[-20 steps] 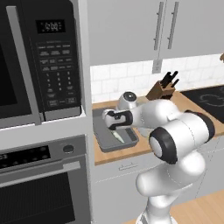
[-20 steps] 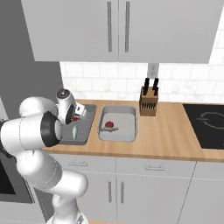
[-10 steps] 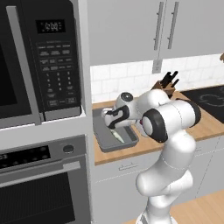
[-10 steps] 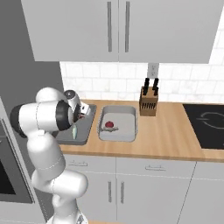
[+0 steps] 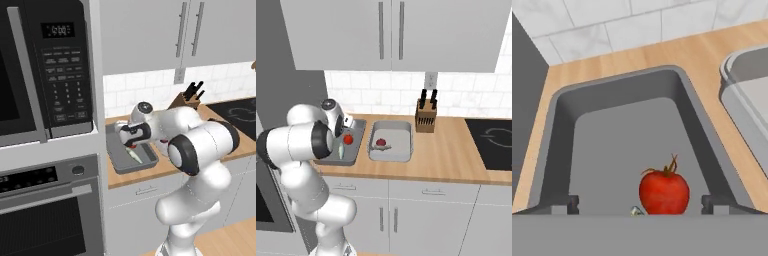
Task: Place one tomato and one fish in each tupperware on the nearby counter, to pack two identical lunches.
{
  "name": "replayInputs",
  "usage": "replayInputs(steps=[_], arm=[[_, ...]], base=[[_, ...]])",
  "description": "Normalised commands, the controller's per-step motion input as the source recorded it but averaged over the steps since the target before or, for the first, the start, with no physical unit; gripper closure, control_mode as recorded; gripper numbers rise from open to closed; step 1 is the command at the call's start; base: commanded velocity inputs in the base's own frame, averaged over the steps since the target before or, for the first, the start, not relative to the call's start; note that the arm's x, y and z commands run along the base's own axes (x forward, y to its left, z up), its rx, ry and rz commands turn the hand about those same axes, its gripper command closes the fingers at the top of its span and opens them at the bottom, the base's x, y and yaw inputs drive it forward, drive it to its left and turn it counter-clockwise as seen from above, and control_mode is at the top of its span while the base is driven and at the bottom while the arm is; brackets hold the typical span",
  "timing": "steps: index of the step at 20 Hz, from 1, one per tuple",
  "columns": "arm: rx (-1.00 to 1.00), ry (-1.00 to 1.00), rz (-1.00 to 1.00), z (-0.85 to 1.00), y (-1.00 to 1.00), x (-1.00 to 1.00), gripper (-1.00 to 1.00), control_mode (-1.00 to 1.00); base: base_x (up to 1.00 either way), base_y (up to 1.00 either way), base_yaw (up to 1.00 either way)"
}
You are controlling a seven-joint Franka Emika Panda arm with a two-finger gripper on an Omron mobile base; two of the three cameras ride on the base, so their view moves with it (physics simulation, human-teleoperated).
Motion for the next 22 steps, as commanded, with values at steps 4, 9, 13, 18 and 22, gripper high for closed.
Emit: replayInputs(steps=[4, 9, 13, 18, 22], arm=[[0.10, -0.24, 0.00, 1.00, -0.64, -1.00, -1.00, -1.00], [0.20, -0.30, 0.00, 1.00, -0.99, -1.00, -1.00, -1.00], [0.17, -0.25, 0.00, 1.00, -0.83, -1.00, -1.00, -1.00], [0.10, -0.19, 0.00, 1.00, -0.64, -1.00, -1.00, -1.00], [-0.15, -0.13, 0.02, 0.99, 0.34, -1.00, -1.00, -1.00]], base=[[0.00, 0.00, 0.00], [0.00, 0.00, 0.00], [0.00, 0.00, 0.00], [0.00, 0.00, 0.00], [0.00, 0.00, 0.00]])
